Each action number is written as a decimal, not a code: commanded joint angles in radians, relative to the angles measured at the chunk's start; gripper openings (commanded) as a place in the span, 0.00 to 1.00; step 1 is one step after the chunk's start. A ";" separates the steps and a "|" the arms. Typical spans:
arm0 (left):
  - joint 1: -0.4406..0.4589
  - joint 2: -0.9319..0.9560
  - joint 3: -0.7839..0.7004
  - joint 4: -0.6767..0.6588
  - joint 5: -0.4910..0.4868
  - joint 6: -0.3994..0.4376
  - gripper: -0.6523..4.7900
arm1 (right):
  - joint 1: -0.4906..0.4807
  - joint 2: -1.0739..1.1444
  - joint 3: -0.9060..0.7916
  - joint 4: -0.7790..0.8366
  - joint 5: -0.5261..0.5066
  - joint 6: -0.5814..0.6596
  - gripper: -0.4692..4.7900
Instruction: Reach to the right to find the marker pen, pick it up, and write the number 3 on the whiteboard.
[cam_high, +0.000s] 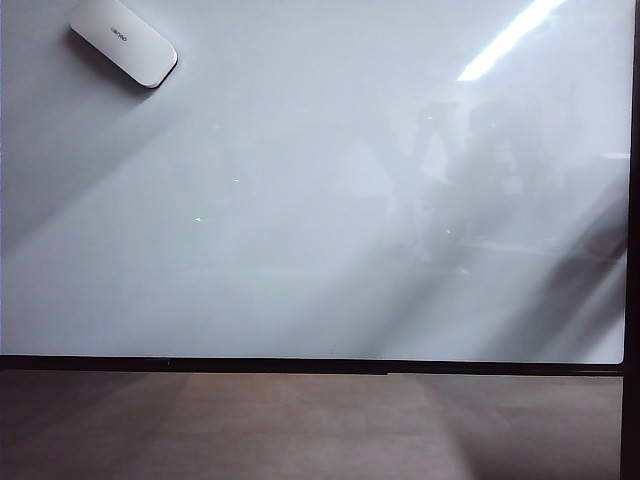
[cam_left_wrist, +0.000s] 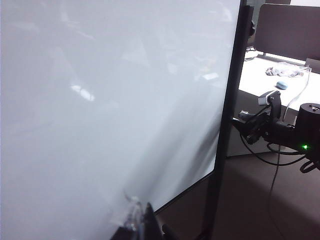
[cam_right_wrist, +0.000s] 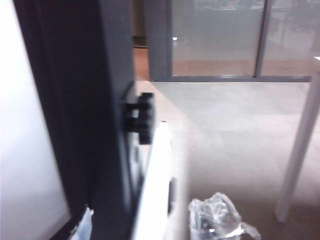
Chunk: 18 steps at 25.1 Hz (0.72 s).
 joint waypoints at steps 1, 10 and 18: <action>0.000 -0.002 0.002 0.011 0.000 0.000 0.11 | 0.000 -0.002 0.003 -0.010 0.008 -0.001 0.54; 0.000 -0.002 0.002 0.011 0.000 0.000 0.11 | 0.000 -0.002 0.003 -0.014 0.005 0.000 0.40; 0.000 -0.002 0.002 0.011 0.001 0.000 0.11 | 0.000 -0.002 0.003 -0.027 0.008 0.000 0.21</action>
